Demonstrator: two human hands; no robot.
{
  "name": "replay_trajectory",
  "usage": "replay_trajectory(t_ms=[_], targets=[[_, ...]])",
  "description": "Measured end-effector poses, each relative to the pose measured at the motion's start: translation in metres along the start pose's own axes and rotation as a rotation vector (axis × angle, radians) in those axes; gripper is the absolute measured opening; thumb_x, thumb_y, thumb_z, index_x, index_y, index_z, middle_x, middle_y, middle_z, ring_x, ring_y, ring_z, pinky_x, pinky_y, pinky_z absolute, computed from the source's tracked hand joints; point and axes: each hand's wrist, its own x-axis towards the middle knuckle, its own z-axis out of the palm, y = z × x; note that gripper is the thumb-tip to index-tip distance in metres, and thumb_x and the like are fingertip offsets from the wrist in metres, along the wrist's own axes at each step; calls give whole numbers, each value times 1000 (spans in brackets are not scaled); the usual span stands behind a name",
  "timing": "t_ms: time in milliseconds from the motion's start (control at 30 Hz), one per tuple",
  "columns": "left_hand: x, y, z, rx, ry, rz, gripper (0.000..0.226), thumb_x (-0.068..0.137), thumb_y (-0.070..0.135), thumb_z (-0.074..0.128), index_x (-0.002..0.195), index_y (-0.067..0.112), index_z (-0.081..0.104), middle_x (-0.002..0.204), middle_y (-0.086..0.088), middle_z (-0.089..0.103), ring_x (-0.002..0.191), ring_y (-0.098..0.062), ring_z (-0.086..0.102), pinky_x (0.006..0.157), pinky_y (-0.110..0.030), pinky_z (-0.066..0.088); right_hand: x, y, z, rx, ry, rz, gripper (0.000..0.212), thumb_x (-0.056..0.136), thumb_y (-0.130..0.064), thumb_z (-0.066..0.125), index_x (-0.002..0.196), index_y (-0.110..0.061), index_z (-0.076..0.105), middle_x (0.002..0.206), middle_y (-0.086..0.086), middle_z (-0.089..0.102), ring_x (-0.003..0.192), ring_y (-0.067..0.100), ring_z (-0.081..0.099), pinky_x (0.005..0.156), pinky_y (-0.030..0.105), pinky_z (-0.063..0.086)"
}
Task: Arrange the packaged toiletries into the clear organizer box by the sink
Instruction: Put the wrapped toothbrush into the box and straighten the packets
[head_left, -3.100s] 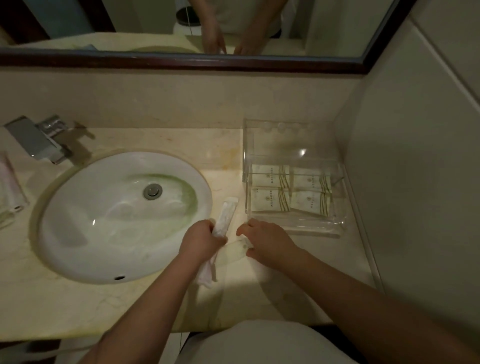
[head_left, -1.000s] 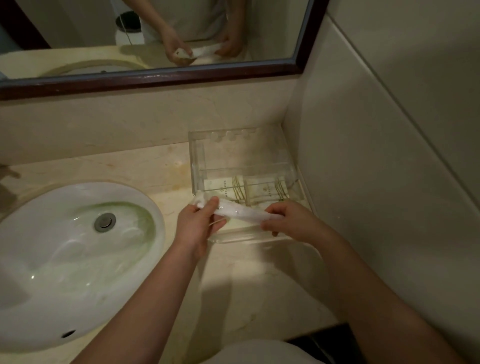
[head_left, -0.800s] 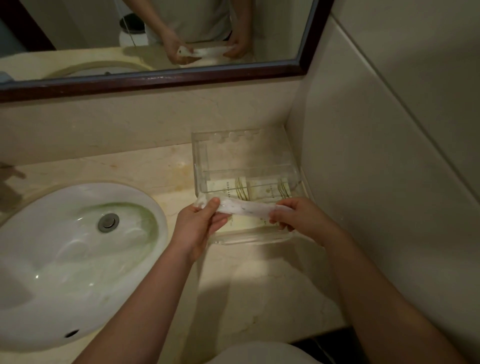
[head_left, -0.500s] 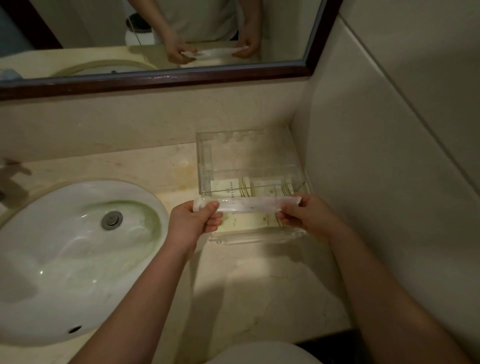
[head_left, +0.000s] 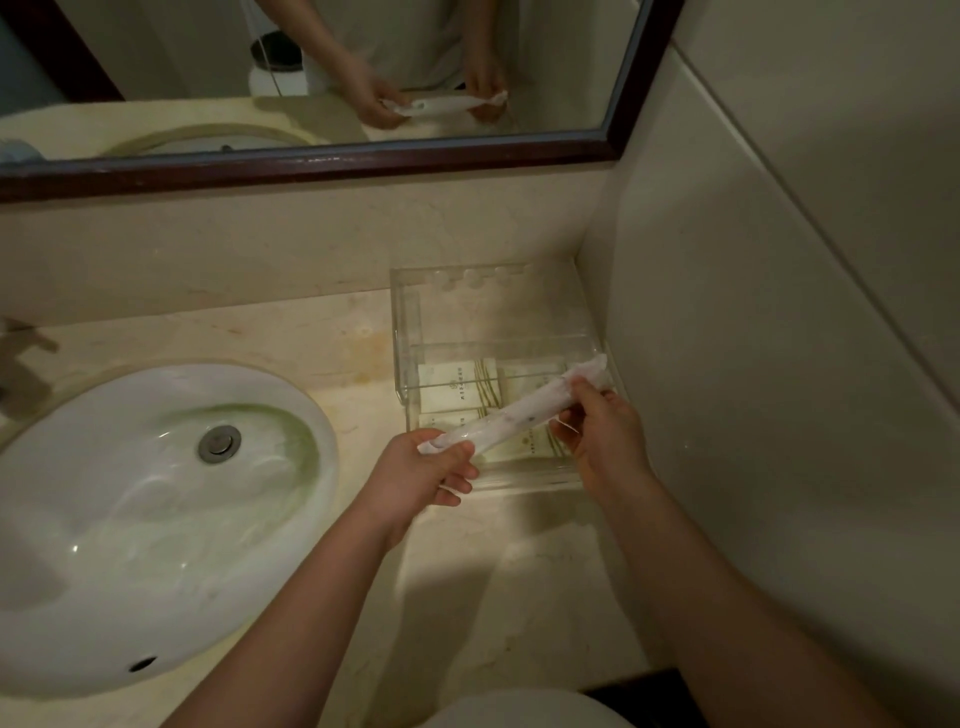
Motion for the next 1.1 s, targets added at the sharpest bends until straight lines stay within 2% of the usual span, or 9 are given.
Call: replay_trajectory(t_ms=[133,267,400,500,600,733,800,867,1100], targets=[[0,-1,-4,35,-21,-20,16,91,16,63,101,4,65,84,-11,71,64,-16,66,58,-27,54,-1,-8,5,-141,-71,-166,16,95,-29,56,88,-19,66,88,-1,72,85,13,69,71,29,53],[0,3,-9,92,58,36,14,89,20,65,96,8,69,93,-10,70,80,-17,67,72,-32,53,-1,-33,11,-280,-220,-398,24,98,-30,51,101,-13,68,89,1,70,79,11,67,67,27,56],[9,21,0,45,118,196,23,88,29,66,106,15,69,98,-6,72,86,-15,68,72,-30,55,6,-33,29,-1060,-568,-603,31,96,-39,51,79,-19,69,64,-3,59,59,9,51,58,29,41],[26,26,12,13,106,140,29,86,27,69,109,10,69,97,-10,74,79,-14,70,58,-23,52,15,-20,44,-1317,-681,-564,29,92,-47,52,74,-31,67,60,-7,58,56,9,51,55,32,40],[41,18,20,-124,203,17,10,86,14,69,91,7,73,91,-14,75,78,-22,70,56,-25,52,29,-10,44,-1357,-617,-508,20,83,-45,63,97,-31,66,77,-7,64,71,12,60,68,39,52],[56,10,27,-357,374,-147,14,86,2,66,99,-3,64,86,-22,69,53,-19,64,51,-26,56,37,-4,31,-1384,-525,-436,53,76,-40,71,124,-32,51,93,-8,63,82,12,62,74,33,52],[62,9,28,-449,448,-190,18,88,0,63,105,-5,61,80,-22,67,39,-16,57,42,-23,51,38,-2,17,-1471,-441,-461,48,76,-38,70,121,-30,55,101,-7,66,90,15,64,75,29,50],[66,10,29,-529,503,-207,20,89,0,61,108,-6,60,79,-21,65,43,-19,57,41,-23,52,39,2,-3,-1542,-318,-515,37,78,-31,65,114,-28,60,105,-5,69,94,19,65,75,29,49],[81,14,40,-699,662,-231,17,87,-2,63,104,-1,60,94,-20,66,64,-26,66,64,-33,60,52,23,-27,-1492,100,-777,18,75,-19,70,93,-18,66,97,7,63,93,29,55,77,38,46]])
